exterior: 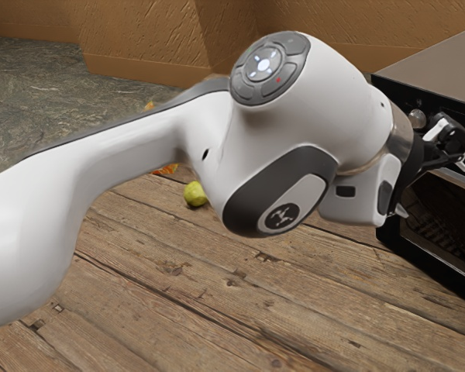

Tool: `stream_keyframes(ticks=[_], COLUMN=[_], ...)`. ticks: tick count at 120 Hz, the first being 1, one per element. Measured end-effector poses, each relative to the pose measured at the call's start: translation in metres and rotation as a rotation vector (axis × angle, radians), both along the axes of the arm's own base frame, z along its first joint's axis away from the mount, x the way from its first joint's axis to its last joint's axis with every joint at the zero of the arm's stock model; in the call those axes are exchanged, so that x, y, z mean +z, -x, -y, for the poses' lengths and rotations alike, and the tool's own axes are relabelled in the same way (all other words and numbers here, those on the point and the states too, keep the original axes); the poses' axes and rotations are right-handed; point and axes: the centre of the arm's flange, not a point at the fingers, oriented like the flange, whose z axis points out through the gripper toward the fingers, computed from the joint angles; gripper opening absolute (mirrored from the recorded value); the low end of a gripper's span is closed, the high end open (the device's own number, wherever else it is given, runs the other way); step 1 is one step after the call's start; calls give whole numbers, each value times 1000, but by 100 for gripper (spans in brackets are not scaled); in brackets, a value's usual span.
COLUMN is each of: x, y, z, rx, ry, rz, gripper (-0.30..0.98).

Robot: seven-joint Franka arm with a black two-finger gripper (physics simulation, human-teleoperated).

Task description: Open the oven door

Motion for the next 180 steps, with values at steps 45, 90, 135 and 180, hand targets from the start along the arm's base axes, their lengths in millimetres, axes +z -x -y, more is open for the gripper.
stream_keyframes(ticks=[45,90,135,180], x=[-3,-17,-28,-37], y=[-18,-43,-56,-47], z=[-5,-17,-22,-25], rx=[12,46,65,73], ry=[8,31,56,75], rz=[3,-18,-45,-102], gripper=[67,67,67,71])
